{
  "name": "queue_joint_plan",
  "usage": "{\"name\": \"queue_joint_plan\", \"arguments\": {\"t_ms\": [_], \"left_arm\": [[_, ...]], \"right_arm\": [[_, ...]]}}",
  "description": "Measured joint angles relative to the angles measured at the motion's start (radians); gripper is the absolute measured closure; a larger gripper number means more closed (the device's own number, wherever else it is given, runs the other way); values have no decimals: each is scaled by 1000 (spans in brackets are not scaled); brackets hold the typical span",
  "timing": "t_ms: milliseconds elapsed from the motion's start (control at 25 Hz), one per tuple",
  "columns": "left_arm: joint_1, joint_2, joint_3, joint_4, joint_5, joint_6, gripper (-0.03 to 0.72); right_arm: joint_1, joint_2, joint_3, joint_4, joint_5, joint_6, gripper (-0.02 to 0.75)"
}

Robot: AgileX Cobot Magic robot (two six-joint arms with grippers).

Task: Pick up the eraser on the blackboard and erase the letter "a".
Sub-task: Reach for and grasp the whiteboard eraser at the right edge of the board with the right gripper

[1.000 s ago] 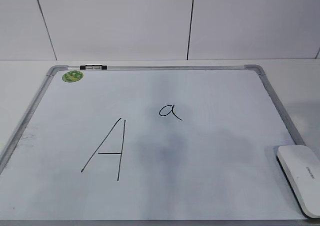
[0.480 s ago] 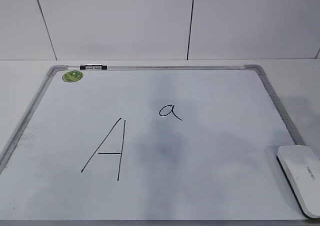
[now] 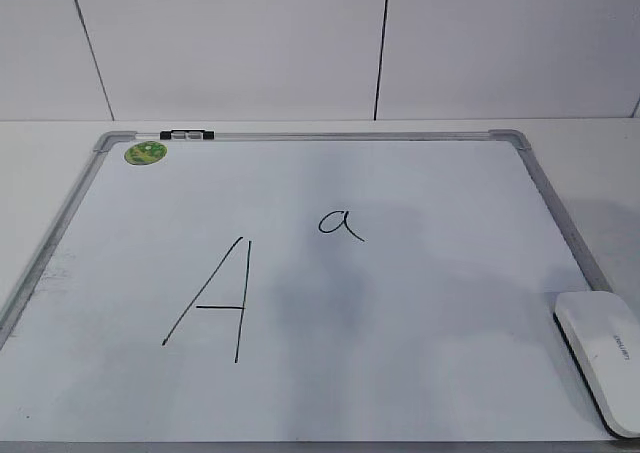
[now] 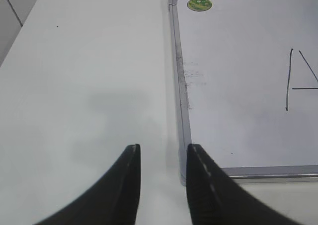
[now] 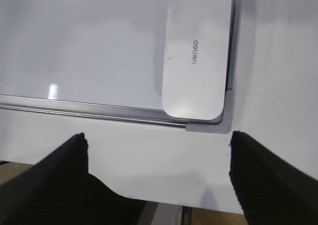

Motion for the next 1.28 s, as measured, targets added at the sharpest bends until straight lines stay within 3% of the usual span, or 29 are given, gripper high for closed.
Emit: {"name": "queue_joint_plan", "arguments": {"t_ms": [880,1280], "left_arm": [[0,0,0,0,0,0,454],[0,0,0,0,0,0,454]], "right_arm": [[0,440,-103,-50,17,52,60],[104,522,-105,-174,-63,169,62]]}}
